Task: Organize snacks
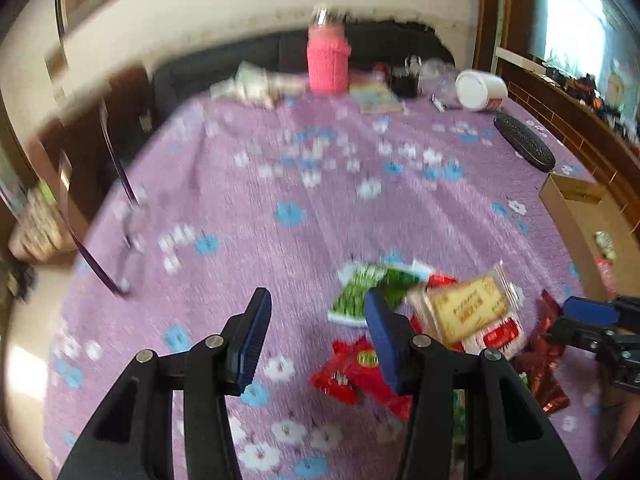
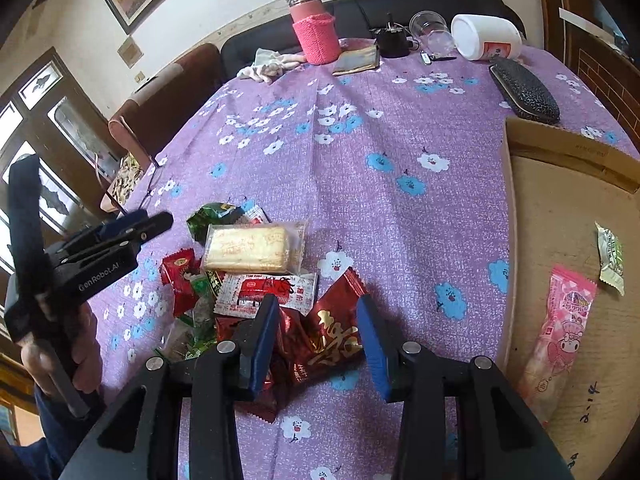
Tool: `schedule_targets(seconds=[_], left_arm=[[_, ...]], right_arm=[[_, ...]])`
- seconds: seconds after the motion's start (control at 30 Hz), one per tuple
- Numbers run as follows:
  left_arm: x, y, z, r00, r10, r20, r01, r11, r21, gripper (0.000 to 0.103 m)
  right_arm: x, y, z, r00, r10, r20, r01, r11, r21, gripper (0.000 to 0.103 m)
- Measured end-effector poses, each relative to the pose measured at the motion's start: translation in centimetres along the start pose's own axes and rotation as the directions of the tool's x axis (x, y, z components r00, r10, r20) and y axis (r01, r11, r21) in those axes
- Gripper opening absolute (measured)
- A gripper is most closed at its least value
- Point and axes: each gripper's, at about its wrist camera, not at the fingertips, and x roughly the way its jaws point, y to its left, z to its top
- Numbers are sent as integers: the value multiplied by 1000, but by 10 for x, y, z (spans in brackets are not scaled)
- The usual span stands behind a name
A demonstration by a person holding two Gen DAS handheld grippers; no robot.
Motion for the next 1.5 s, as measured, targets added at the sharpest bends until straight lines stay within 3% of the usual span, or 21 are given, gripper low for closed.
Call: schedule_targets(seconds=[0.1, 0.23, 0.37, 0.47, 0.6, 0.73, 0.8, 0.93, 1.1, 1.17, 1.27, 1.37, 1.43, 1.5], left_arm=[[18, 14, -2, 989, -82, -120, 76, 995, -57, 40], [28, 15, -7, 967, -174, -184, 159, 983, -92, 30], [34, 3, -13, 969, -135, -208, 128, 991, -49, 27], [32, -6, -14, 967, -137, -215, 140, 990, -2, 27], [31, -9, -14, 972, -82, -219, 93, 995, 38, 30], [25, 6, -10, 981, -55, -185, 56, 998, 0, 31], [22, 12, -7, 984, -72, -165, 67, 997, -38, 31], [13, 21, -2, 989, -96, -111, 87, 992, -90, 31], [18, 26, -2, 987, -106, -118, 91, 988, -127, 31], [18, 26, -2, 987, -108, -120, 92, 987, -132, 31], [16, 27, -2, 986, -119, -113, 103, 985, -137, 31], [16, 24, -2, 985, -134, -113, 119, 984, -135, 31], [16, 21, -3, 984, -136, -117, 121, 985, -124, 31], [15, 19, -3, 985, -133, -114, 119, 986, -116, 31]], right_arm=[[2, 0, 0, 1000, -6, -4, 6, 1000, 3, 43], [1, -1, 0, 1000, 0, -3, 0, 1000, 4, 43], [3, -1, 0, 1000, 6, -14, -6, 1000, 3, 44], [4, -3, 0, 1000, 21, -22, -20, 1000, 17, 44], [6, -7, 1, 999, 35, -36, -33, 998, 46, 44], [3, -8, 0, 997, 60, -39, -57, 996, 76, 46], [2, -10, -1, 997, 64, -45, -59, 993, 102, 52], [1, -16, -4, 993, 98, -65, -85, 981, 175, 55], [6, -23, -9, 980, 169, -106, -135, 952, 274, 56], [2, -18, -9, 983, 164, -86, -138, 959, 250, 56], [-13, -5, -5, 996, 91, 5, -90, 984, 153, 56], [-17, 5, -3, 994, 44, 100, -49, 997, 52, 70], [-11, 5, -2, 992, 48, 116, -53, 998, 38, 71], [1, 6, -1, 995, 79, 67, -80, 996, 26, 71]])
